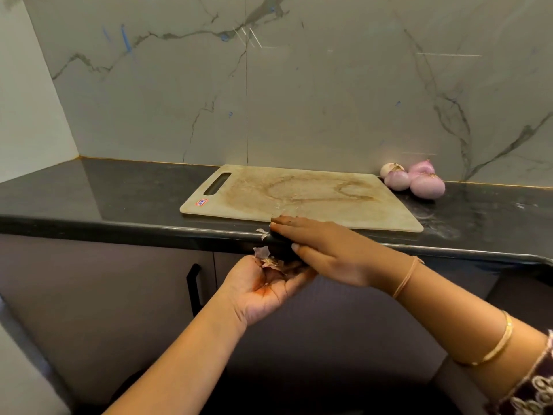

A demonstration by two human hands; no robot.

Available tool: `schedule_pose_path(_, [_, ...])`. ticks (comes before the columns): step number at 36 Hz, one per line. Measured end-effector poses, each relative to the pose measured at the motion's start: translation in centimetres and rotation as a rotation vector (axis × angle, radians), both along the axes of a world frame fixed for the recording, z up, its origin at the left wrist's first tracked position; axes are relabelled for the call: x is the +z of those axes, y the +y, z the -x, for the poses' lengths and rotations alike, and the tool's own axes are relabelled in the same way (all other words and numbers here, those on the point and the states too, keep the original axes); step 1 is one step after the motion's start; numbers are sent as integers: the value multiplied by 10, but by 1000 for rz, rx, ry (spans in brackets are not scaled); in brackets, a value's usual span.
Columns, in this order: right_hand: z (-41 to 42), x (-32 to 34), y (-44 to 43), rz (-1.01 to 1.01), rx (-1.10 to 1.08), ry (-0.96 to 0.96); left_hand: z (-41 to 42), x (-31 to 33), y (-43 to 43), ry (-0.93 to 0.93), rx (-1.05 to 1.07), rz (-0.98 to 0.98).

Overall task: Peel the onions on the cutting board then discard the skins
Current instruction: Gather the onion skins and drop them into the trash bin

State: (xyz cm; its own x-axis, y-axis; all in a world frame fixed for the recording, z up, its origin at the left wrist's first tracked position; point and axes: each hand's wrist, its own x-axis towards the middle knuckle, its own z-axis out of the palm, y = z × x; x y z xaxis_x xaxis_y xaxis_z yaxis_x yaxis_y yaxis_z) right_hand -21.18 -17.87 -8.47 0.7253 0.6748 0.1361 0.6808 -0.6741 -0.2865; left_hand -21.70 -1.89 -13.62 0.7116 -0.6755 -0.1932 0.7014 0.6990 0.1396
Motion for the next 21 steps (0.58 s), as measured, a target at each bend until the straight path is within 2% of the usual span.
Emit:
schedule_pose_path(3, [7,-3,5,-25,22,24,2,2,-2,-3,39,-27])
schedule_pose_path(7, [12,4,6,-354,69,270,1,-1,-1,-41,34,-61])
schedule_pose_path(11, [0,12,13,-461,66,325,-2,-3,1,-38,21,-69])
schedule_pose_path(13, [-7,15,17,-434,32,293,-1,-2,0,-36,13,-55])
schedule_pose_path(18, [-8,6,30,-105,68,-3,0,-2,1,-48,37,-90])
schedule_pose_path(21, [3,3,28,-211,82,18,2,-1,1,-60,31,-88])
